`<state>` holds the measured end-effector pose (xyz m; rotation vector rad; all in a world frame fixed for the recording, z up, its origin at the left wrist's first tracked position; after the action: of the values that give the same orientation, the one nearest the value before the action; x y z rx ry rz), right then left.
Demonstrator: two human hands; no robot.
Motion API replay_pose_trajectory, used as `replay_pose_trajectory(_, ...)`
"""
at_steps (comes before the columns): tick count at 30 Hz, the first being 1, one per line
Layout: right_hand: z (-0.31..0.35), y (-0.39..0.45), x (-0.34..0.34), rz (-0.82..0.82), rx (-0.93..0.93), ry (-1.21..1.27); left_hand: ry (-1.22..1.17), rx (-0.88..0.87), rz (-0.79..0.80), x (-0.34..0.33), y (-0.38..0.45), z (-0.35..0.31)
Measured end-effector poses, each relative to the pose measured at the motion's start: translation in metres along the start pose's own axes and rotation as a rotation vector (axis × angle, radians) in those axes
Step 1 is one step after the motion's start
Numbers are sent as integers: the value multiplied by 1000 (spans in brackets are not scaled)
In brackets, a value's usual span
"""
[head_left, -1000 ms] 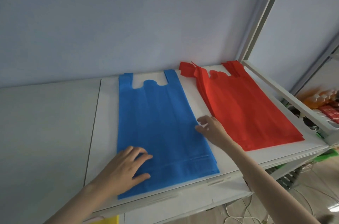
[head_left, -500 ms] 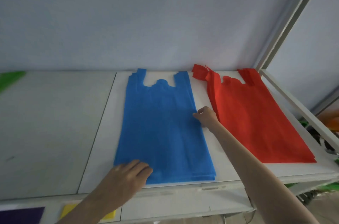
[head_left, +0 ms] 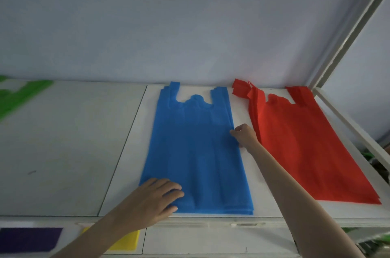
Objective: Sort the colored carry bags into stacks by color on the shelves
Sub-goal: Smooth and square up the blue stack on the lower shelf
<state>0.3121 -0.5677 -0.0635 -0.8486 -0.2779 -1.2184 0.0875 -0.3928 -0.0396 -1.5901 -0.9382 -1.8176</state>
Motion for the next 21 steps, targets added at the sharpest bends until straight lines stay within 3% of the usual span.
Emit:
replay_pose_trajectory(8, -1, 1, 1, 4, -18, 36, -24, 71, 24, -1, 12, 20)
replay_pose_trajectory(15, -4, -1, 2, -21, -17, 61, -75, 10, 133, -19, 1, 12)
replay_pose_trajectory(21, -5, 0, 3, -33, -13, 82, -17, 8, -23, -7, 10, 11)
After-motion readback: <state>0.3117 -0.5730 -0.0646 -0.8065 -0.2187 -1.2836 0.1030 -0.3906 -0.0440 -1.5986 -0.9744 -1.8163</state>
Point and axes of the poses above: each hand's wrist, its own y-axis towards the middle knuckle, its own x-axis out of the back of the hand, z = x × y, the point moved 10 cm from there along y, towards the middle knuckle, and after that the axes turned 10 degrees about z, right-handed, at the moved point
